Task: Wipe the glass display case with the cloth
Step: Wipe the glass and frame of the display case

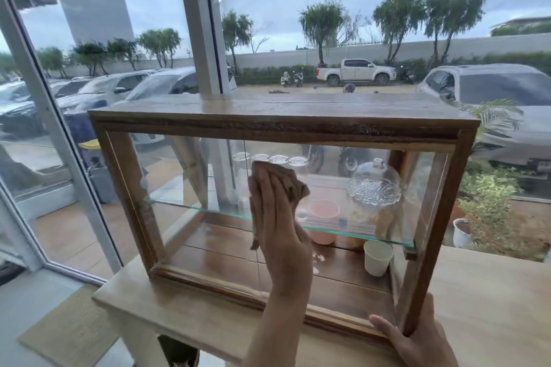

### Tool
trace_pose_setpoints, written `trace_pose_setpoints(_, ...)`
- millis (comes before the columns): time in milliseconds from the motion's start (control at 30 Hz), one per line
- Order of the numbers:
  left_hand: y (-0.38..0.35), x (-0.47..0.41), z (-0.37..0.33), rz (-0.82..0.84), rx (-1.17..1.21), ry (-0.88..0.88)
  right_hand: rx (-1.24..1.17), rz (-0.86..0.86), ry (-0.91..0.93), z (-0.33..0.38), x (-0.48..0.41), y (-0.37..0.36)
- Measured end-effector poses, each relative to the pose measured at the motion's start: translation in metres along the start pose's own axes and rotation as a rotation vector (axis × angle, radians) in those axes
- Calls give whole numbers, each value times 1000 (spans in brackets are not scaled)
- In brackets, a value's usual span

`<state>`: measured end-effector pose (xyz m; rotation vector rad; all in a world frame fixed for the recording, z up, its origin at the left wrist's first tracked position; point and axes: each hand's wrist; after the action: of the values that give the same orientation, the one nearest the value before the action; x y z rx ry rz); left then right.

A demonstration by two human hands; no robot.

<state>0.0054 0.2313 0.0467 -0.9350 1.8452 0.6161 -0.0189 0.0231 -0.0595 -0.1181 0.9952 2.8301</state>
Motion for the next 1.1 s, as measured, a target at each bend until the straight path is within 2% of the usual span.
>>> trace_pose_setpoints(100,-13,37,-22,157,60,-81,10,-7,2,-1,-1,-1)
trace_pose_setpoints(133,-13,30,-21,163,77,-113,10,-9,0,-1,-1,-1)
trace_pose_setpoints(233,-2,-15,2,60,50,-107,6,-6,-14,-2,-1,-1)
trace_pose_setpoints(333,3,6,12,-16,22,-34,-9,-9,-7,2,2,2)
trace_pose_setpoints(433,-14,52,-18,158,74,-176,-3,-6,-22,7,5,4)
trace_pose_setpoints(533,-16,13,-19,220,116,-307,-6,9,-7,10,6,7)
trace_pose_setpoints(600,-5,-19,0,142,65,-267,-8,23,15,10,7,9)
trace_pose_setpoints(667,7,-12,16,90,20,-196,-7,30,17,11,9,12)
trace_pose_setpoints(733,3,26,8,144,23,-164,5,36,21,8,9,12)
trace_pose_setpoints(833,-21,50,-27,303,127,-340,16,25,23,6,9,11)
trace_pose_setpoints(900,-25,14,-32,300,167,-420,19,30,31,3,8,11)
trace_pose_setpoints(967,-15,-14,-21,243,132,-403,19,30,38,1,6,10)
trace_pose_setpoints(1033,-5,-5,-2,199,83,-325,16,30,50,-1,6,11)
trace_pose_setpoints(1100,-3,27,-3,251,80,-298,18,40,62,-1,6,11)
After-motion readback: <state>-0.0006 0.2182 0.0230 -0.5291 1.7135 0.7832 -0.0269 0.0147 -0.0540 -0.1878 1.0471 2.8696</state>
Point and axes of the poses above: each hand's wrist, its own x-axis away from the middle knuckle, its own y-axis out of the back of the hand, z = x × y, and after that the axes turned 9 degrees about x, right-handed
